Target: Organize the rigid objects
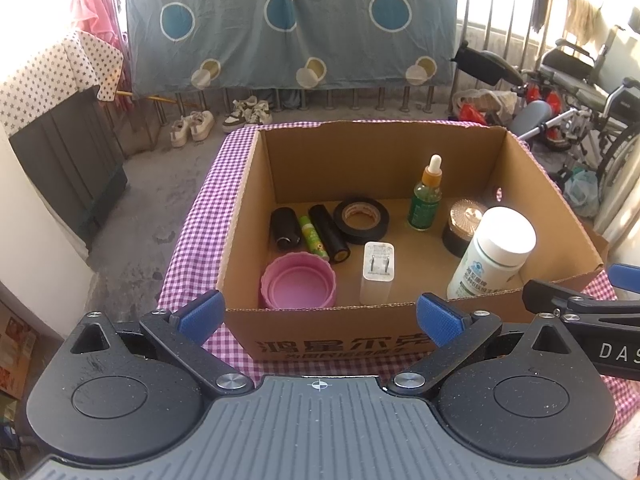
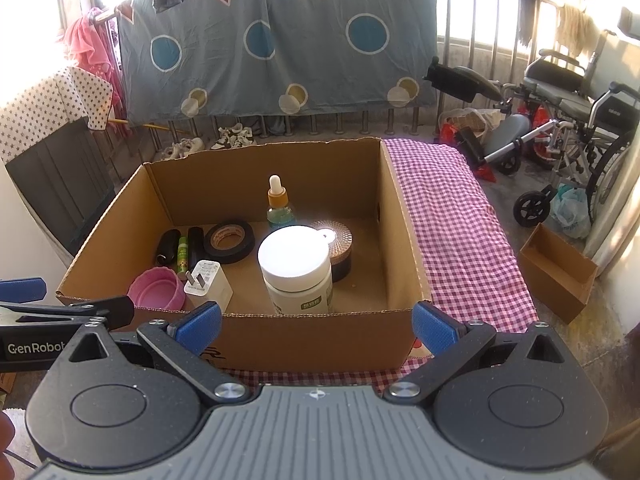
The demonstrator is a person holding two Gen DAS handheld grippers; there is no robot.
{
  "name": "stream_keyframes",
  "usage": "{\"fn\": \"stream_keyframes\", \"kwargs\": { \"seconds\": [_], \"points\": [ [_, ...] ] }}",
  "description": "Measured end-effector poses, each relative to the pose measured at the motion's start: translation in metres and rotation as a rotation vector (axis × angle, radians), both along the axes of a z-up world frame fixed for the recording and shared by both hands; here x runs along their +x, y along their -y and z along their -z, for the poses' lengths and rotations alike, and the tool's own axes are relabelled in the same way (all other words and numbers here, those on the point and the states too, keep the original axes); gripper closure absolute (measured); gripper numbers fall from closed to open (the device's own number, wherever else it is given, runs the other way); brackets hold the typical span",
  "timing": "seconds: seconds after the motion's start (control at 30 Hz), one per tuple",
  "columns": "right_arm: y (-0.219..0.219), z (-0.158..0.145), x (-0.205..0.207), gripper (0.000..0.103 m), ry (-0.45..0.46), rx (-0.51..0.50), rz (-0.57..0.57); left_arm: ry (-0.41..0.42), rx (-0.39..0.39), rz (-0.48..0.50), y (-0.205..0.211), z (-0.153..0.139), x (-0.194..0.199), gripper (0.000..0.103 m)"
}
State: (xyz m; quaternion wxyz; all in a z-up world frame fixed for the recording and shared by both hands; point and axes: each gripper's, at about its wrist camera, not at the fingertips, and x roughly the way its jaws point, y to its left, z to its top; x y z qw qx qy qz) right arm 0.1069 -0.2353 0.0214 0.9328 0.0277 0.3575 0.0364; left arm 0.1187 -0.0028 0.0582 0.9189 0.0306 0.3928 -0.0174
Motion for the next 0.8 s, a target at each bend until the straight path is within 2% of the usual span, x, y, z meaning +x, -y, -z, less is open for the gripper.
{"fn": "stream_keyframes", "kwargs": {
  "seconds": [0.8],
  "points": [
    [0.0051, 0.0009, -0.0032, 0.000, 0.000, -0.001, 0.005, -0.002, -0.001, 0.001, 0.0023, 0.0017, 0.0000, 0.001]
  ]
}}
